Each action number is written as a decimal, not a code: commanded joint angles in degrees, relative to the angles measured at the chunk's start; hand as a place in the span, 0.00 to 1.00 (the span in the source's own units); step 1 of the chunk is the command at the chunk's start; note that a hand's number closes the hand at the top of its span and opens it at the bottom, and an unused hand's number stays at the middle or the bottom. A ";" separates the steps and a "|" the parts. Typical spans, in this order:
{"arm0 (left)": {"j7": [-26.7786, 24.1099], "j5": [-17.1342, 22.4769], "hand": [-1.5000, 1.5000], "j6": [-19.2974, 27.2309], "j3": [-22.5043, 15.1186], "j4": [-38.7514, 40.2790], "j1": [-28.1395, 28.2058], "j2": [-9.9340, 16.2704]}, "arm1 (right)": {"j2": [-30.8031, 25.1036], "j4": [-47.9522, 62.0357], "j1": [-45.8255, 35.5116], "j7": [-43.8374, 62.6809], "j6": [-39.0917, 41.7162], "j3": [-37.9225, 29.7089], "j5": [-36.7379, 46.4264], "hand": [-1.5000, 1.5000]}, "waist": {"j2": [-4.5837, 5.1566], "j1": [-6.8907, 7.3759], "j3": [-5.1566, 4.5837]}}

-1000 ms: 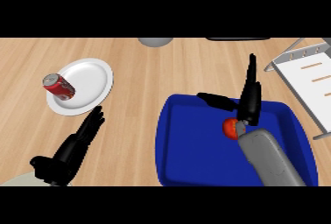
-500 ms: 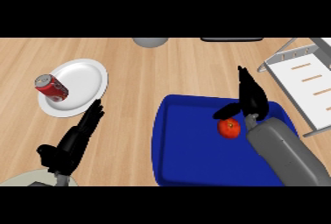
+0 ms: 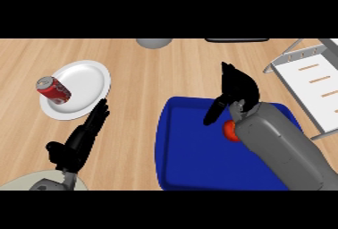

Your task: Pick the tomato from the tray and place it in the tiered basket

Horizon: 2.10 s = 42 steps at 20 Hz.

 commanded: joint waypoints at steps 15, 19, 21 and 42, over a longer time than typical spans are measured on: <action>-1.36 -0.56 0.50 0.00 -0.19 2.56 -1.35 -1.68 | 1.67 0.10 5.55 17.65 7.31 -2.69 5.27 0.00 | 0.57 0.56 0.24; -0.80 -1.25 0.50 0.27 -1.14 -0.44 -0.06 -1.23 | 2.48 -2.29 10.68 14.75 3.72 -2.72 9.01 0.00 | 0.61 1.10 0.32; -3.01 -1.46 0.50 0.15 -0.49 3.93 -1.55 -2.14 | 3.20 0.99 9.84 14.85 4.05 -2.89 10.87 0.00 | 0.86 1.02 0.26; 0.15 0.92 0.50 -2.28 2.09 5.90 -7.11 -0.94 | 6.50 -3.06 25.69 6.47 2.43 -8.20 19.62 0.00 | 0.90 1.04 0.32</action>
